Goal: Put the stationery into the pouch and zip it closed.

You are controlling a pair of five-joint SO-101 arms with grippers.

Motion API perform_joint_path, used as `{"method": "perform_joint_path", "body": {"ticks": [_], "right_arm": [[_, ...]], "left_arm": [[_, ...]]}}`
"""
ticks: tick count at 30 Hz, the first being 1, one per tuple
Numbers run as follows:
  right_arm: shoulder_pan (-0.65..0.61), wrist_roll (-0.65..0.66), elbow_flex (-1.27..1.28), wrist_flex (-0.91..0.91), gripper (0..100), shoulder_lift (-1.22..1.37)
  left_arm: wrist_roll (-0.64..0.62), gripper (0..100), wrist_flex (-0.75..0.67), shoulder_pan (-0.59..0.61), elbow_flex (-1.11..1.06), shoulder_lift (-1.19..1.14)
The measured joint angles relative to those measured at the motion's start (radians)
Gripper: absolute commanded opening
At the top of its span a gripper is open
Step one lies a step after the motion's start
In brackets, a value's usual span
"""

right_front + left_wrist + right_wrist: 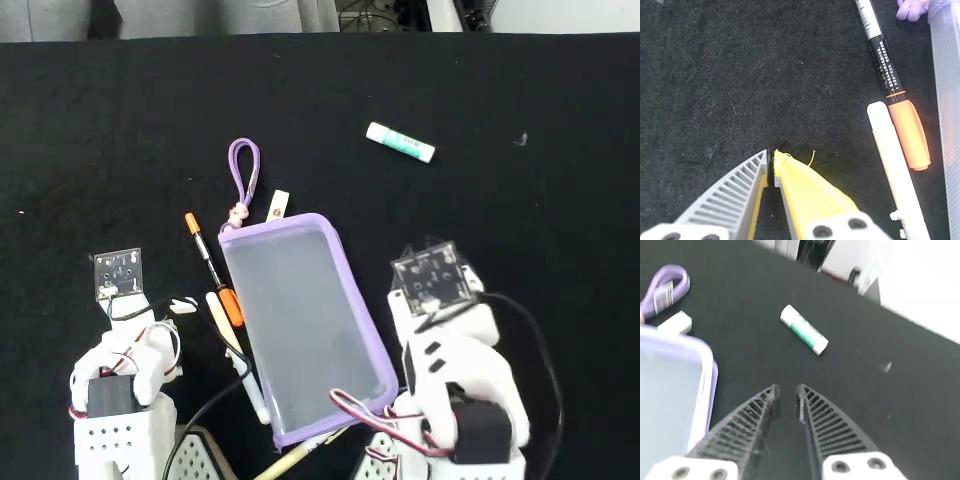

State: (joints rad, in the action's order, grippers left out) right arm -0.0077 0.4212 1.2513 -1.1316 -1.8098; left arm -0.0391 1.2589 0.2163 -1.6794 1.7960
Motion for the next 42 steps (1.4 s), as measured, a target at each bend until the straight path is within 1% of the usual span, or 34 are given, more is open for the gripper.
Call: {"method": "perform_joint_path", "body": {"ticks": [3, 5, 13, 17, 24, 26, 31, 34, 38, 42], "right_arm": [[0.000, -0.032, -0.066, 0.000, 7.6, 0.005], [0.000, -0.055, -0.123, 0.002, 7.6, 0.077], [0.000, -0.146, -0.465, 0.002, 7.6, 0.580], [-0.077, -0.158, -0.620, 0.002, 7.6, 0.827], [-0.273, -0.161, -0.812, 0.002, 7.6, 1.142], [-0.322, -0.186, -0.865, 0.002, 7.6, 1.226], [-0.428, -0.245, -1.037, 0.003, 15.5, 1.459], [-0.485, -0.261, -1.160, 0.003, 17.0, 1.620], [-0.512, -0.265, -1.289, -0.005, 17.0, 1.798], [-0.512, -0.265, -1.381, -0.028, 17.0, 1.900]], "left_arm": [[0.000, 3, 0.000, -0.005, 0.000, 0.000], [0.000, 3, 0.000, -0.011, 0.000, 0.000], [0.000, 3, 0.000, -0.011, 0.000, 0.000], [0.000, 3, 0.000, -0.011, 0.000, 0.000], [0.000, 3, 0.000, -0.011, 0.000, 0.000], [0.000, 3, 0.000, -0.011, 0.000, 0.000], [0.000, 3, 0.000, -0.011, 0.000, 0.000], [0.000, 3, 0.000, -0.011, 0.000, 0.000], [0.000, 3, 0.000, -0.011, 0.000, 0.000], [0.000, 3, 0.000, -0.011, 0.000, 0.000]]}}
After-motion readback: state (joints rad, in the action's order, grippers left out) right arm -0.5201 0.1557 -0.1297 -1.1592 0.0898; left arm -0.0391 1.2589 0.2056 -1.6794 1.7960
